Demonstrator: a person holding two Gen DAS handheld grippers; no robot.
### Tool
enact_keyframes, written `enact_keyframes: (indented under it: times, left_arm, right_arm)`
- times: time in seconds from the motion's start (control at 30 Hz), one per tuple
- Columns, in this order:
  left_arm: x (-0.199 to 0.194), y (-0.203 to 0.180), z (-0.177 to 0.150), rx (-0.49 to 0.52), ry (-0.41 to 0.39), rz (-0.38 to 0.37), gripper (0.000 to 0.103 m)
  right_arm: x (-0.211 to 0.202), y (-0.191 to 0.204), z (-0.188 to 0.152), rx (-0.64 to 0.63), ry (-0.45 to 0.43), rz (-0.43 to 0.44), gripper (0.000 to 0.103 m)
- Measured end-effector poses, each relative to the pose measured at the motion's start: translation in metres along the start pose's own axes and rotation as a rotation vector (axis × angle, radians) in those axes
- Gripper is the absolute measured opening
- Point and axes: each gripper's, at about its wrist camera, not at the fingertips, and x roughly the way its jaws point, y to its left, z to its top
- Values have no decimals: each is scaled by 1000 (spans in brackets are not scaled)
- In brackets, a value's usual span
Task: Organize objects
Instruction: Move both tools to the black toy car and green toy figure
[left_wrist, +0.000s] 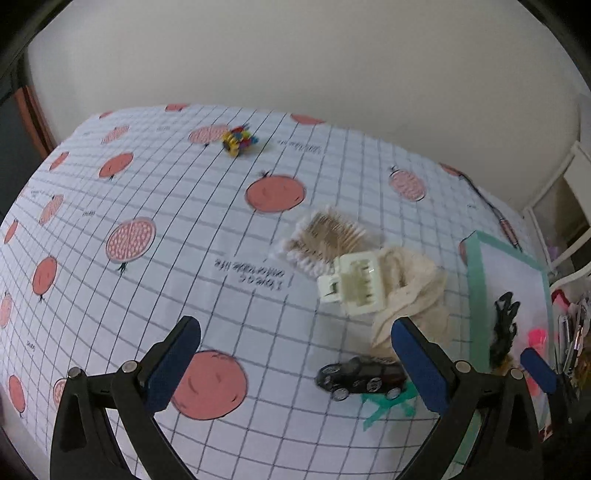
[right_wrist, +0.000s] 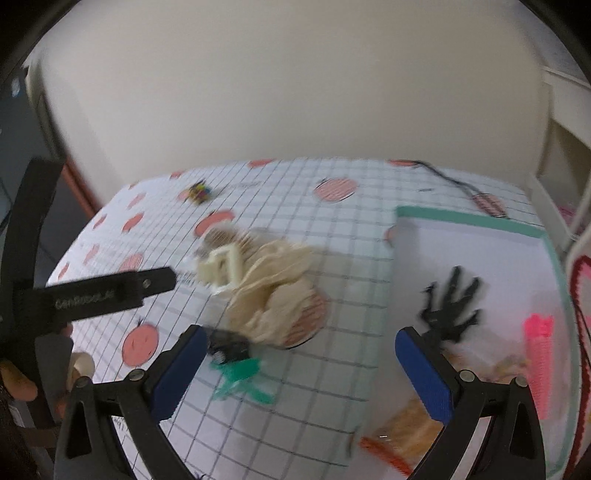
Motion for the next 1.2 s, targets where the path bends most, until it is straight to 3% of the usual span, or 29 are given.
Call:
enact_keyframes:
  times: [0.4, 0.83, 1.0, 1.2]
  left_arm:
    - [16, 22, -4, -61, 106, -14, 103]
    - [23, 22, -8, -47, 145, -32, 103]
    - [24, 18, -9, -23, 149, -22, 103]
    - [23, 11, -10, 1, 147, -27, 103]
  right_arm:
    - [46, 37, -20, -81, 159, 16, 101]
    - [70, 50, -35, -144, 227, -29, 95]
    - [71, 51, -37, -192, 223, -88, 86]
    - [69, 44, -34, -183, 211, -92, 74]
